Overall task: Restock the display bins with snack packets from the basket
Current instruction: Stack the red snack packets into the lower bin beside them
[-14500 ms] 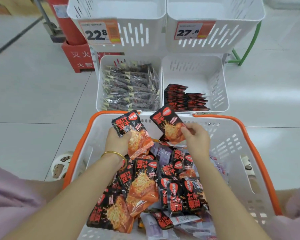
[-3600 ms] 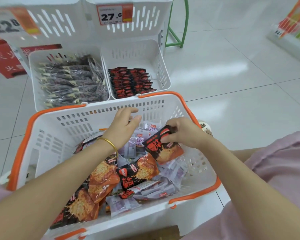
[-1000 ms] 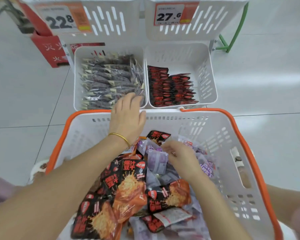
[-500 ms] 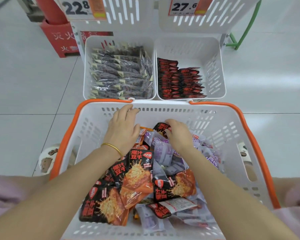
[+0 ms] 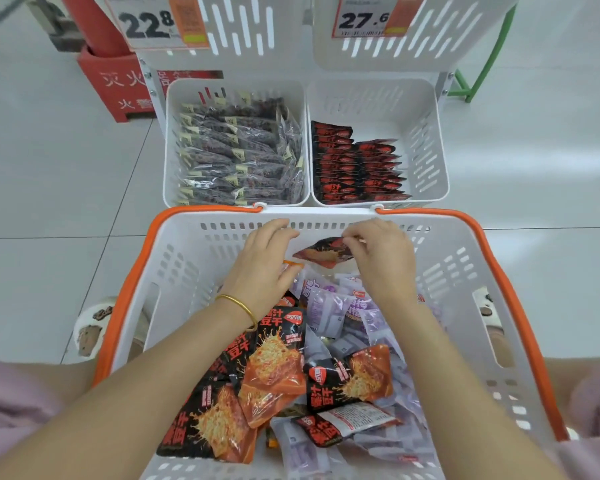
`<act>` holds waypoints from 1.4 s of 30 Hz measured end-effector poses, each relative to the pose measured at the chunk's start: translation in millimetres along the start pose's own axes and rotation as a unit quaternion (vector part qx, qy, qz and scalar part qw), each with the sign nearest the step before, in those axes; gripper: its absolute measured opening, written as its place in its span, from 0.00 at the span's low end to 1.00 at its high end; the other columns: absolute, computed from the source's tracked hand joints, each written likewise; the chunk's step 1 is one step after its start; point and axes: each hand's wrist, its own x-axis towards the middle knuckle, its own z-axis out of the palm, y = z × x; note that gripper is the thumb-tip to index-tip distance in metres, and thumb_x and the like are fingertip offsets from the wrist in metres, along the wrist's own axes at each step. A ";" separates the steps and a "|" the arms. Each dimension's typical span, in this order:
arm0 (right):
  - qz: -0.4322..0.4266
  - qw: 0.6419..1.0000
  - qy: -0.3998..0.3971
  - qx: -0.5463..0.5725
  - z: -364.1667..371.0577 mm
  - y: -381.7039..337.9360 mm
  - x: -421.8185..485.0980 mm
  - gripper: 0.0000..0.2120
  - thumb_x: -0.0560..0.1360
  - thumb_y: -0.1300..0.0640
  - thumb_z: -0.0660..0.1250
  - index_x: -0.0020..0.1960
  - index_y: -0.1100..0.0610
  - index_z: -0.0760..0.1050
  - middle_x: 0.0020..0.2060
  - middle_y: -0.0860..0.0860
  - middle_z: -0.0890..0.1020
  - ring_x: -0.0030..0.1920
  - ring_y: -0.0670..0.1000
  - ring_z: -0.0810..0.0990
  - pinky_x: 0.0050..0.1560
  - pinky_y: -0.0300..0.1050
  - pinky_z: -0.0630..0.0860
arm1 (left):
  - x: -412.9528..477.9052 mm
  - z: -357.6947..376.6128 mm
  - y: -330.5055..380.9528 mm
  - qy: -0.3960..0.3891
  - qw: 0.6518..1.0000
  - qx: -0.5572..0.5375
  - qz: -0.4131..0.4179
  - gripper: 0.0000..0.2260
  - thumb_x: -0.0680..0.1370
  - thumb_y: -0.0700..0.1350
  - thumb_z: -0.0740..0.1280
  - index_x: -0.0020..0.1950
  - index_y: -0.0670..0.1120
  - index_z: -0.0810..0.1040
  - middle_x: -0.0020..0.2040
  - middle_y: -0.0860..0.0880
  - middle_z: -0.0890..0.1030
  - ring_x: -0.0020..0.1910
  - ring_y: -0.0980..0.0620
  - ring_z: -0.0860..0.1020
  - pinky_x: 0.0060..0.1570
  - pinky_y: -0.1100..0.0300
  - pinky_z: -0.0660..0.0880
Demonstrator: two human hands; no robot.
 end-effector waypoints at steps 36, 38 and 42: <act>0.242 0.840 -0.110 0.473 -69.8 11.7 -60.6 0.07 0.72 0.64 0.71 0.47 0.56 0.75 0.36 0.53 0.81 0.38 0.50 0.81 0.40 0.48 0.76 | -8.8 -6.0 64.9 -0.023 0.906 -0.364 -0.213 0.09 0.82 0.47 0.57 0.56 0.43 0.71 0.40 0.51 0.68 0.39 0.52 0.67 0.39 0.58 0.64; 0.258 0.833 -0.095 0.480 -60.1 8.1 -62.0 0.07 0.72 0.63 0.71 0.46 0.55 0.75 0.35 0.51 0.78 0.38 0.51 0.79 0.41 0.52 0.76 | -7.5 -5.2 68.2 -0.030 0.895 -0.385 -0.223 0.10 0.82 0.51 0.55 0.47 0.46 0.70 0.39 0.53 0.64 0.36 0.55 0.64 0.40 0.57 0.63; 0.235 0.856 -0.072 0.454 -53.2 2.1 -57.8 0.10 0.71 0.59 0.73 0.47 0.53 0.73 0.38 0.50 0.76 0.39 0.53 0.78 0.39 0.52 0.77 | -12.5 -6.7 75.8 -0.077 0.910 -0.369 -0.173 0.15 0.75 0.54 0.68 0.54 0.49 0.67 0.45 0.56 0.73 0.45 0.58 0.73 0.48 0.63 0.72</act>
